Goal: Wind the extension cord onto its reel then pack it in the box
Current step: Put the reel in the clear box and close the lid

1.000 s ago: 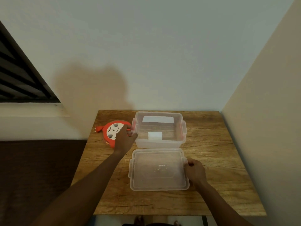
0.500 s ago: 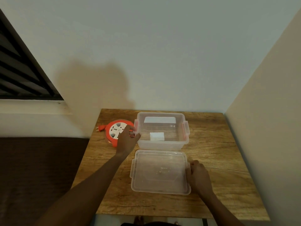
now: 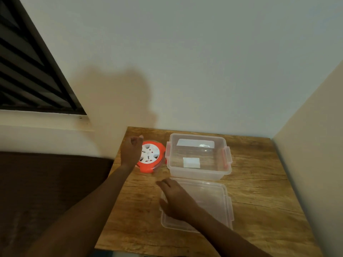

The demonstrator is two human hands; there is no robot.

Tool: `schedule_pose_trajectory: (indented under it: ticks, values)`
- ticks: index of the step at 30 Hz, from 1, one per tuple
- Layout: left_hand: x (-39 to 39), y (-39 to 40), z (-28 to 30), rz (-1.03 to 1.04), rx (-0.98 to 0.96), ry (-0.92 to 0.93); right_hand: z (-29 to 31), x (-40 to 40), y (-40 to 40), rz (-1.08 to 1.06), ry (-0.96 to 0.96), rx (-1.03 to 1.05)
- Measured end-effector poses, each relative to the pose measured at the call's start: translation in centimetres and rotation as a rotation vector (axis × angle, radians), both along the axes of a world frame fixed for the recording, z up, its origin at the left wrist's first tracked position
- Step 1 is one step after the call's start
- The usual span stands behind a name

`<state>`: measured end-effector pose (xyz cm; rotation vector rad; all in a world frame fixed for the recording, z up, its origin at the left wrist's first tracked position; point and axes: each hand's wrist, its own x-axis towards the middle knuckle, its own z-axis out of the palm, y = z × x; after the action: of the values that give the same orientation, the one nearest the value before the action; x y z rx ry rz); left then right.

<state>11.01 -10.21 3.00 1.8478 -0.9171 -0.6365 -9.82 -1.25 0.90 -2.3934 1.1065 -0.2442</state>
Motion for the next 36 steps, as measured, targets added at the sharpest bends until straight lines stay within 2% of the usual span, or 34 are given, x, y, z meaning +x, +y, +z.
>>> schedule_pose_trajectory:
  ticks: [4, 6, 12, 15, 19, 20, 22, 26, 28, 32, 36]
  values:
    - [2.3, -1.8, 0.1, -0.052, 0.111, -0.048, 0.3, 5.8, -2.3, -0.248, -0.229, 0.377]
    - [2.9, -2.7, -0.3, -0.122, 0.139, -0.083, 0.1, 8.0, -3.6, -0.423, -0.309, 0.391]
    - [5.3, -5.6, -2.8, -0.307, 0.239, -0.128, -0.7, 10.9, -6.3, -0.724, -0.321, 0.479]
    - [6.4, -6.1, -4.4, -0.406, 0.395, -0.19, -1.5, 11.4, -7.2, -0.797, -0.359, 0.54]
    - [6.1, -5.6, -4.8, -0.36, 0.637, -0.484, -1.7, 11.6, -8.8, -0.839, -0.34, 0.629]
    - [6.4, -5.4, -4.9, -0.334, 0.709, -0.514, -1.6, 11.8, -9.0, -0.844, -0.316, 0.647]
    - [7.5, -5.1, -5.9, -0.316, 0.788, -0.452, -1.5, 12.5, -9.2, -0.842, -0.303, 0.69]
    - [11.3, -3.0, -9.6, -0.174, 0.635, -0.084, -1.2, 14.2, -8.9, -0.835, -0.34, 0.813]
    - [11.6, -0.7, -9.1, -0.083, 0.525, 0.067, -1.1, 14.4, -8.6, -0.809, -0.32, 0.833]
    - [10.6, 2.1, -6.1, 0.009, 0.332, 0.075, -0.4, 14.3, -8.4, -0.741, -0.333, 0.798]
    - [9.3, 2.1, -2.2, 0.092, 0.164, 0.056, 1.8, 14.2, -8.9, -0.672, -0.472, 0.853]
